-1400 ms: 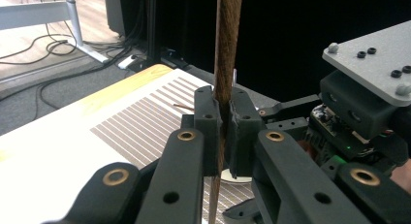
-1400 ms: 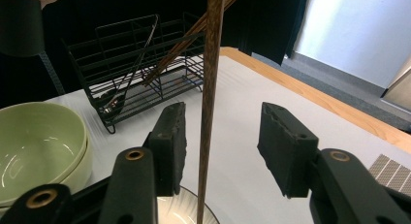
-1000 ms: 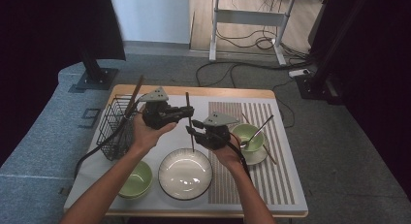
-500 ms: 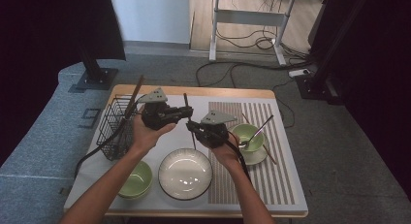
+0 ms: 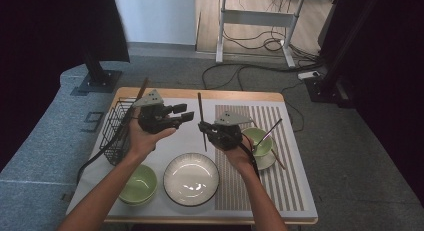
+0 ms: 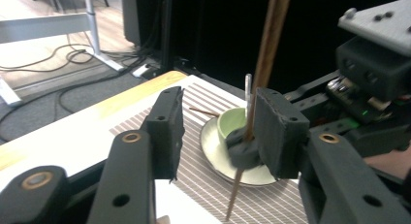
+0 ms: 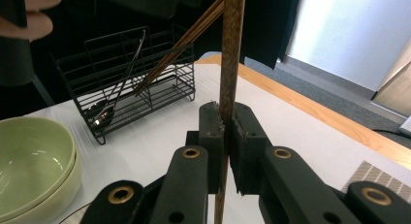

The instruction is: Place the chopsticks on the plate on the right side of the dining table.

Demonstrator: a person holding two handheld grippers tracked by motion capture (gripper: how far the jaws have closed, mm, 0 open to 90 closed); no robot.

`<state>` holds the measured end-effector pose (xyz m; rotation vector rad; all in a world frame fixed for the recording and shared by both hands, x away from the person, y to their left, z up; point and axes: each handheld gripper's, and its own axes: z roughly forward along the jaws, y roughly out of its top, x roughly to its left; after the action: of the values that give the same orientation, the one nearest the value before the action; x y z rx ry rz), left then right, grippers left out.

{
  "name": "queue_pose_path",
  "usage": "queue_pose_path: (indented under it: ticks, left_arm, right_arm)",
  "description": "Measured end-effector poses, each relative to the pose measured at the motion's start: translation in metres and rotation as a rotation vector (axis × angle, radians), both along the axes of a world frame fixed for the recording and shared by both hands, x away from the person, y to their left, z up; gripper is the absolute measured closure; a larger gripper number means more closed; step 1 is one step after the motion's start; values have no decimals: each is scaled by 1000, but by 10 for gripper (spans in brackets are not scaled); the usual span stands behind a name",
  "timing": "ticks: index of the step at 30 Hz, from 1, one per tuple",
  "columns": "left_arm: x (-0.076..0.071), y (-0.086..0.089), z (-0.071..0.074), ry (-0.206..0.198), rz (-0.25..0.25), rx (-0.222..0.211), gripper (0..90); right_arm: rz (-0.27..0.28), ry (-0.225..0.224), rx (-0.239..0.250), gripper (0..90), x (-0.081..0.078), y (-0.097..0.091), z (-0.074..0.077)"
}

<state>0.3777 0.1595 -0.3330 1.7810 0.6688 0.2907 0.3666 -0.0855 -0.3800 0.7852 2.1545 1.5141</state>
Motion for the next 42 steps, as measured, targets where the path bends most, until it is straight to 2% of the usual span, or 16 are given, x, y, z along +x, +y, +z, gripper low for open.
queue_pose_path:
  ticks: [6,12,26,31,33,42]
  left_arm:
    - [0,5,-5,3,2,2,509]
    - [0,7,-12,15,-3,14,477]
    - [2,1,-28,32,-14,54,446]
    - [3,0,-32,41,-16,55,445]
    - [5,-1,-35,43,-18,77,444]
    - [7,-8,-42,56,-34,103,441]
  right_arm:
    - [-19,-4,10,845,1,-6,6]
    - [-29,-18,32,844,3,-8,19]
    - [-35,-39,65,844,4,-5,38]
    - [-33,-42,69,844,5,-2,42]
    - [-31,-39,69,844,6,0,42]
    - [-20,-40,81,844,7,6,45]
